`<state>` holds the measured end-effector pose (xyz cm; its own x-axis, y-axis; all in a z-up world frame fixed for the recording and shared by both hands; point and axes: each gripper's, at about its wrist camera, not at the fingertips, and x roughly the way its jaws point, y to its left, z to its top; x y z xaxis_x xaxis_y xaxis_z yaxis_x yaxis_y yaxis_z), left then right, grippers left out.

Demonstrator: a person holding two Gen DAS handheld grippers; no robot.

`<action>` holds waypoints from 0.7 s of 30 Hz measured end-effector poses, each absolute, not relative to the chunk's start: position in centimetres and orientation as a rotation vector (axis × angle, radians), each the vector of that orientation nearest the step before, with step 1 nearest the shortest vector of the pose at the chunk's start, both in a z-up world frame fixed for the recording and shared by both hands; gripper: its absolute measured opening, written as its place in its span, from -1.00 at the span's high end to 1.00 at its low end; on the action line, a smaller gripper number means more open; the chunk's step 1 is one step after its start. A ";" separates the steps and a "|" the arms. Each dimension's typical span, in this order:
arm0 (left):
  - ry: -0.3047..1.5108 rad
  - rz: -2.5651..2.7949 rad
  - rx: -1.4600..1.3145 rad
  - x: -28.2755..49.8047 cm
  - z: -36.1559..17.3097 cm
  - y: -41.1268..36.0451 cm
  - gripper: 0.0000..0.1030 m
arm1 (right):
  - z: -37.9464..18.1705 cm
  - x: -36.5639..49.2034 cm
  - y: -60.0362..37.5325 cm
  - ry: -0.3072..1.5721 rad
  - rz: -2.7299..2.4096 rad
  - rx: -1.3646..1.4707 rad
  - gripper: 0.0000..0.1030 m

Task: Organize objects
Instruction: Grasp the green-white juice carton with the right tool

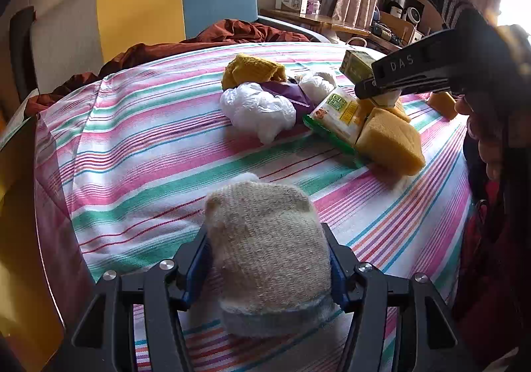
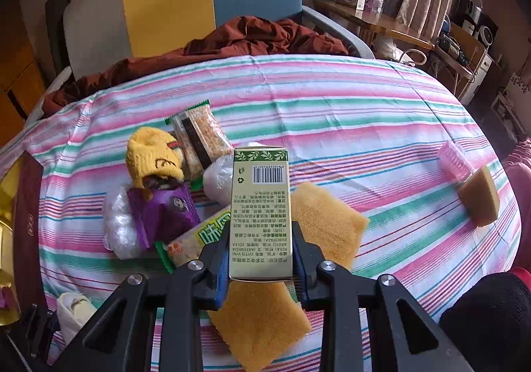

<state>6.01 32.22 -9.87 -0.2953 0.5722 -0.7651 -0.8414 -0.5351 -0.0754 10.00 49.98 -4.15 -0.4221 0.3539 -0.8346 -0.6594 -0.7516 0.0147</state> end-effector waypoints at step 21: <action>0.425 1.960 -0.926 6.4 -10.1 31.9 -0.18 | -6.6 6.4 42.8 0.382 2.507 -1.547 0.43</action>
